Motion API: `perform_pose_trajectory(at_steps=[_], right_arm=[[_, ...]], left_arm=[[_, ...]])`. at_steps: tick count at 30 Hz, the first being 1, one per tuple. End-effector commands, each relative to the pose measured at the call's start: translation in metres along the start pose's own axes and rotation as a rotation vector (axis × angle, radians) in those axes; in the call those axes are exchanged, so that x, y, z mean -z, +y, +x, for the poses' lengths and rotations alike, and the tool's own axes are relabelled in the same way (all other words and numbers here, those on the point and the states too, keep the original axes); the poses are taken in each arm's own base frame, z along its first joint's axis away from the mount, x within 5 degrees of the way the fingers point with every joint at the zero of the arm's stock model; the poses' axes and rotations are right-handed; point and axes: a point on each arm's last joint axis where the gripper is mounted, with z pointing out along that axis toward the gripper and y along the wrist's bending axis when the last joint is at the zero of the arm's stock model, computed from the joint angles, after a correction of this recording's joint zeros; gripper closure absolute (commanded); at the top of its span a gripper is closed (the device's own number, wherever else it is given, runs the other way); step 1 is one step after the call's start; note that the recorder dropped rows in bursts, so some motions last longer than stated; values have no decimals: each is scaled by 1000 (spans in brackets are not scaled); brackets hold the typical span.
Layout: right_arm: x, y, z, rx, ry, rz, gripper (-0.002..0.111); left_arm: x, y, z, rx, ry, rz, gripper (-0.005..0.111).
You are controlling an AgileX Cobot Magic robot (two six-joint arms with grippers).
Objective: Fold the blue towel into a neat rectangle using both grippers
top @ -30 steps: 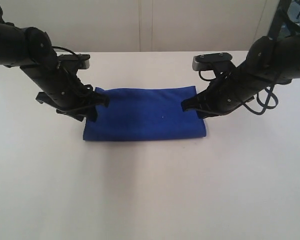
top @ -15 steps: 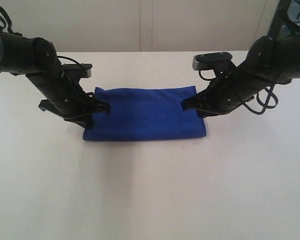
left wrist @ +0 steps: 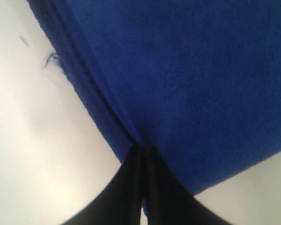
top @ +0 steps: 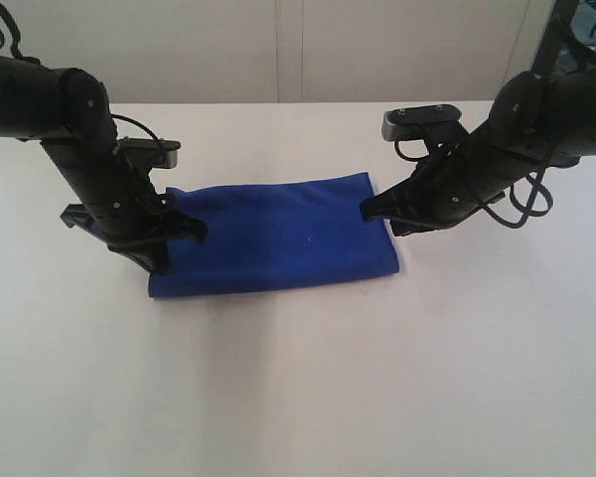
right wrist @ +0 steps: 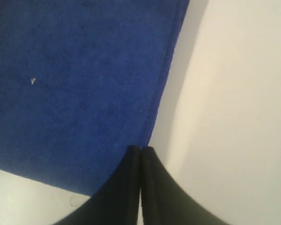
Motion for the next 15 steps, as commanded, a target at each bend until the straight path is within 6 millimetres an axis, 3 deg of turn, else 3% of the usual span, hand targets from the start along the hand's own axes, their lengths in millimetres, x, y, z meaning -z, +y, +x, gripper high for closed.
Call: perform_pose_trajectory(at_steps=[1,9,15], right_arm=[[3,-1,1,5,-5,5,108],[3,-1,0,5,-7,6,108],[3,-1,1,5,0,3,108]], left_arm=[[8,-4,3,-6,-1,5,107],[31,-7,2,5,-60,9,107],[34,-9,7,20,-10,16,107]])
